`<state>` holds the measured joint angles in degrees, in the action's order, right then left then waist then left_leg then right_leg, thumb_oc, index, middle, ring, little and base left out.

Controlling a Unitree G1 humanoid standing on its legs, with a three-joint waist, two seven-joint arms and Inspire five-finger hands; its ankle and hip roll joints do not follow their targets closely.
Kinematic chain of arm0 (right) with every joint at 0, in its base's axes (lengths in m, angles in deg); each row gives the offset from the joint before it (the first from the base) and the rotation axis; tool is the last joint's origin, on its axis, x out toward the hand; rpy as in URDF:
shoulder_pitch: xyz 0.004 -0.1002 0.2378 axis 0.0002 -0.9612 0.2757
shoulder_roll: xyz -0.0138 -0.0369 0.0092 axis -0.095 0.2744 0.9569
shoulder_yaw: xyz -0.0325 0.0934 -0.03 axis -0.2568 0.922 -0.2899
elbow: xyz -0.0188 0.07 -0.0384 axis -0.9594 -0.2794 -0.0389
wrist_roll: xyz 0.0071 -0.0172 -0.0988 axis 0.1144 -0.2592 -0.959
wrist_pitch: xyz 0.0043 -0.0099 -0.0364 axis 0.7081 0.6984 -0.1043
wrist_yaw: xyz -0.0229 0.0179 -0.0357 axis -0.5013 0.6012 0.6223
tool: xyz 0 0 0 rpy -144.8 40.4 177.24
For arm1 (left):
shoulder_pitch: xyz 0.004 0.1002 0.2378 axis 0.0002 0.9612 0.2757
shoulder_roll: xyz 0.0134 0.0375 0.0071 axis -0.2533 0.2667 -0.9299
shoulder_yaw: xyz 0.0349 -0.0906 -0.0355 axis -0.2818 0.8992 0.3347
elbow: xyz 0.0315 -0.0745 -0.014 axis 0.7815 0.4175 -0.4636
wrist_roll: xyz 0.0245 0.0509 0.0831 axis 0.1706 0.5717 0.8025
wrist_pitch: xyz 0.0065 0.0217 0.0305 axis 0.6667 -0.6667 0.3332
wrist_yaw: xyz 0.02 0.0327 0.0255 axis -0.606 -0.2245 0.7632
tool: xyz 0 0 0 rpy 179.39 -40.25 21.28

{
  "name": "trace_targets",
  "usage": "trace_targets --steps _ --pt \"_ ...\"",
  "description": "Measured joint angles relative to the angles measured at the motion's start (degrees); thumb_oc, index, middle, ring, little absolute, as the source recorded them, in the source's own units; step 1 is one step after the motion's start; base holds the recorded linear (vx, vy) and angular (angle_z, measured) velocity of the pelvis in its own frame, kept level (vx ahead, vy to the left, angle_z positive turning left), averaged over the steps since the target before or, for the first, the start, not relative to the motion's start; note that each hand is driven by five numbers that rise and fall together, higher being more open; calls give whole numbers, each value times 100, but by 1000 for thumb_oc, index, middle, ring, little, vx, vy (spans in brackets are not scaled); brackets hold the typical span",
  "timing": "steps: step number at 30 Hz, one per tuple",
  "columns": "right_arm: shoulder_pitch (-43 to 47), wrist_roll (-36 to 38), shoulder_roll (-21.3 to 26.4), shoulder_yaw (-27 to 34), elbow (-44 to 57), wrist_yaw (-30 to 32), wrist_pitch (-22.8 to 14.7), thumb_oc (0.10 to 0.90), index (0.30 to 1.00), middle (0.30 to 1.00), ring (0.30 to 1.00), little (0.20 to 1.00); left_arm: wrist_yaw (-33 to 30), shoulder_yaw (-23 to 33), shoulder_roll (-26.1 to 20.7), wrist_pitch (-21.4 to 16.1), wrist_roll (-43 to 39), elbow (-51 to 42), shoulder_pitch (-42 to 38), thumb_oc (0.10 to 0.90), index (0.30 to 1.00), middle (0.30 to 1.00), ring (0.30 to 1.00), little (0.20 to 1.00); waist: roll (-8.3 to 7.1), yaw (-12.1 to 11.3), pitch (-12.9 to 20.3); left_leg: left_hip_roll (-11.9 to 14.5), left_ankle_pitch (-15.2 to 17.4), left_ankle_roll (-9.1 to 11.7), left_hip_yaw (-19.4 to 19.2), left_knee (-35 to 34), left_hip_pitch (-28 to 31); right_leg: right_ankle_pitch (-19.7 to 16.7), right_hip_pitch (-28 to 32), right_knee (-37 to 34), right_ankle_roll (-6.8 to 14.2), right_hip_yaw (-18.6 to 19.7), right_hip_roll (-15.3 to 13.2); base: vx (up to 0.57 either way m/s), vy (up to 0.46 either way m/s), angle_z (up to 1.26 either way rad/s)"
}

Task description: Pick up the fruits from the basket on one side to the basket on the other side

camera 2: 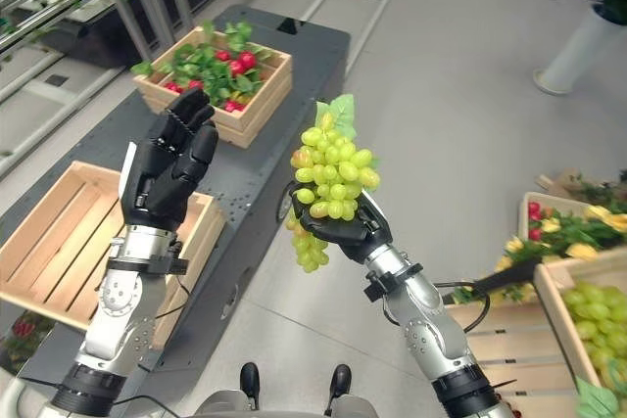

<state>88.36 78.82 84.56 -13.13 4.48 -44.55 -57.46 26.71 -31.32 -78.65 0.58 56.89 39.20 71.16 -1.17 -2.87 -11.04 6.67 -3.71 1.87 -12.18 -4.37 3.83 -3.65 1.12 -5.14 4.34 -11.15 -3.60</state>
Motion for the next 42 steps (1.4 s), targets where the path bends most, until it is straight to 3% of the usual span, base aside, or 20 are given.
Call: trace_targets --steps 2,8,10,14,15,16,19,21,22,23,25,29,37,40,42 --pt "-19 -6 100 30 0 1 0 400 300 300 300 300 173 -61 76 9 -21 0 -4 800 900 900 900 900 73 175 43 106 -16 27 20 -3 -5 -2 -7 0 -68 7 110 -78 -215 -6" --pt "-158 -11 204 94 3 1 -1 400 300 300 300 300 299 -201 78 9 -275 -10 -10 800 900 900 900 900 268 225 158 228 -24 93 56 41 -77 -28 -133 2 -138 132 256 -77 -174 -12" --pt "-184 -16 200 94 3 1 -1 400 300 300 300 300 286 -221 86 9 -444 -22 -11 800 900 900 900 900 263 229 161 251 20 171 146 218 -153 -13 -256 43 -199 368 294 -40 -111 -27" --pt "-198 -140 156 84 3 -1 1 400 300 300 300 300 252 -209 81 9 -588 -23 -10 800 900 900 900 900 143 153 151 134 76 230 848 815 -322 18 -456 308 -236 910 167 32 25 -56" --pt "-206 -167 128 81 10 -4 32 400 300 300 300 300 232 -209 47 9 -590 -25 -4 800 900 900 900 900 -16 137 110 -118 183 94 1380 1263 -460 -1 -418 342 -223 1427 106 83 117 -79" --pt "-217 -167 132 65 13 -6 52 400 300 300 300 300 227 -207 44 8 -590 -29 35 800 900 900 900 900 -113 111 121 -299 348 44 1663 1300 -498 -8 -407 333 -212 1683 50 106 159 -91" --pt "-154 -160 171 70 66 -7 61 400 300 300 300 300 217 -199 31 7 -597 -102 88 800 900 900 900 900 -149 109 209 -835 489 -150 2707 446 -292 -47 -495 307 -141 2078 -7 104 236 -90" --pt "-127 -161 179 47 82 -7 61 400 300 300 300 300 172 -181 31 7 -597 -158 116 800 900 900 900 900 -59 85 248 -995 595 -359 3038 343 -299 -130 -566 243 -15 2323 111 87 293 -110" --pt "-175 -162 84 34 89 -6 65 400 300 300 300 300 174 -155 -10 9 -601 -154 131 800 900 900 900 900 -82 34 253 -958 401 -261 2765 378 -322 -159 -574 205 28 2318 86 81 356 -129" --pt "-307 -162 18 -12 133 -7 65 400 300 300 300 300 166 -101 -28 14 -631 -143 186 800 900 900 900 900 -102 30 278 -940 367 -306 2561 365 -293 -135 -579 431 -10 2148 79 58 320 -86" --pt "-444 -163 -33 0 189 -7 64 400 300 300 300 300 162 -88 -113 14 -635 -215 175 800 900 900 900 900 -170 128 335 -967 200 -378 2479 180 -183 83 -494 517 157 1687 -13 63 398 -39" --pt "-441 -159 -86 6 187 7 60 400 300 300 300 300 181 -130 -160 29 -642 -203 142 800 900 900 900 900 -96 191 298 -1086 73 -470 2398 -8 -9 -86 -234 92 320 1674 -198 8 335 -8" --pt "-414 -167 -269 9 172 25 45 400 300 300 300 300 252 -149 -192 36 -666 -202 133 800 900 900 900 900 35 201 213 -1113 143 -569 1890 -64 220 -78 -269 281 330 1716 -163 -9 275 -26" --pt "-412 -168 -271 13 82 21 43 400 300 300 300 300 300 -171 -190 54 -662 -200 132 800 900 900 900 900 33 188 195 -1121 172 -615 1489 -70 286 -124 -405 349 353 1683 -238 -64 146 -69" --pt "-404 -168 -263 12 7 12 44 400 300 300 300 300 297 -183 -185 68 -658 -201 125 800 900 900 900 900 -20 178 143 -1134 208 -655 1089 -69 326 -168 -558 288 354 1408 -353 -108 82 -88"
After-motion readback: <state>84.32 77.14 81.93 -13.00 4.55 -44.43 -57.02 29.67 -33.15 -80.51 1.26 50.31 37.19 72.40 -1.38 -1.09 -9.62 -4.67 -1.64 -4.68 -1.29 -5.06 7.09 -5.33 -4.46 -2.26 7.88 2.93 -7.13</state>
